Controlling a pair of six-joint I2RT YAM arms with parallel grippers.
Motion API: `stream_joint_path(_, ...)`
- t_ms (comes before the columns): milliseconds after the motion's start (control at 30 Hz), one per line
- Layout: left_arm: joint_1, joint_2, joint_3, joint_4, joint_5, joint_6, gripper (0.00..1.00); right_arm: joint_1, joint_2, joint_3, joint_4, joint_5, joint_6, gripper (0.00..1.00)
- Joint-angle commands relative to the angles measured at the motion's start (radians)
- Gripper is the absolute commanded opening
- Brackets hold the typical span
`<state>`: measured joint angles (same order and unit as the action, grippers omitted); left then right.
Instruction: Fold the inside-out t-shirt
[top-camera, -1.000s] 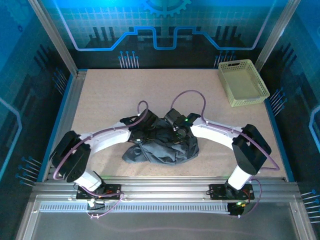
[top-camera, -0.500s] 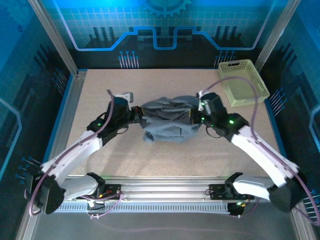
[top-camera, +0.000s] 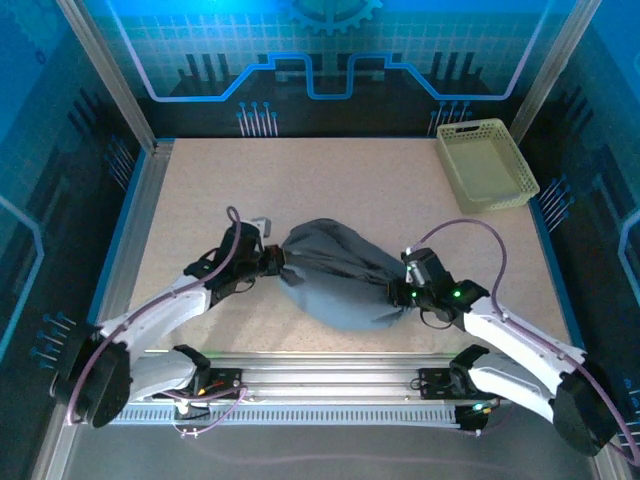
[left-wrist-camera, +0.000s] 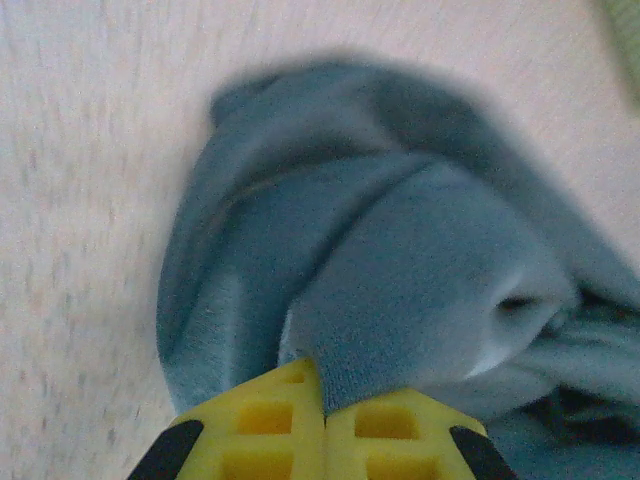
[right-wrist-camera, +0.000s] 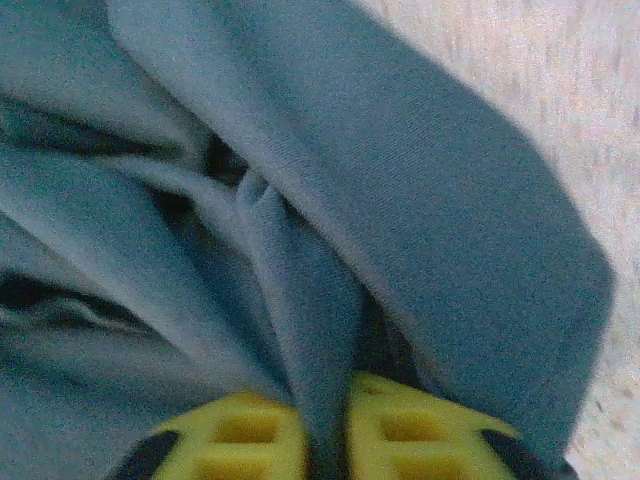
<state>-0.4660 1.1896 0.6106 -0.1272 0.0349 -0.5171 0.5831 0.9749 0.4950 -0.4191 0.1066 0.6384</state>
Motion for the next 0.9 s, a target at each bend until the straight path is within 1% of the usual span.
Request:
stream_joint_path(0, -0.022, 0.042, 0.0, -0.019, 0.084, 0.018, 0.0, 0.028, 0.02, 0.076, -0.013, 0.052, -0.022, 0.43)
stream_joint_path(67, -0.056, 0.051, 0.011, -0.02, 0.07, 0.029, 0.0, 0.055, 0.052, 0.161, -0.075, 0.107, -0.083, 0.5)
stream_joint_path(133, -0.083, 0.04, 0.015, -0.008, 0.058, 0.033, 0.0, 0.113, 0.101, 0.255, -0.132, 0.174, -0.156, 0.6)
stream_joint_path(167, -0.088, 0.033, 0.015, -0.001, 0.056, 0.032, 0.0, 0.139, 0.129, 0.294, -0.159, 0.207, -0.182, 0.63)
stream_joint_path(233, -0.095, 0.015, 0.008, 0.019, 0.056, 0.028, 0.0, 0.193, 0.196, 0.366, -0.194, 0.236, -0.23, 0.66)
stream_joint_path(267, -0.097, 0.007, 0.004, 0.025, 0.056, 0.027, 0.0, 0.217, 0.231, 0.393, -0.203, 0.252, -0.242, 0.67)
stream_joint_path(367, -0.099, -0.019, -0.008, 0.035, 0.045, 0.023, 0.0, 0.238, 0.34, 0.457, -0.23, 0.269, -0.237, 0.66)
stream_joint_path(433, -0.099, -0.031, -0.014, 0.026, 0.031, 0.023, 0.0, 0.246, 0.397, 0.471, -0.23, 0.257, -0.248, 0.6)
stream_joint_path(500, -0.099, -0.037, -0.012, 0.015, 0.021, 0.026, 0.0, 0.266, 0.418, 0.474, -0.215, 0.232, -0.259, 0.55)
stream_joint_path(667, -0.099, -0.029, -0.017, 0.018, 0.024, 0.024, 0.0, 0.327, 0.442, 0.489, -0.181, 0.187, -0.23, 0.5)
stream_joint_path(867, -0.099, -0.019, -0.014, 0.031, 0.036, 0.02, 0.0, 0.345, 0.532, 0.518, -0.173, 0.24, -0.182, 0.48)
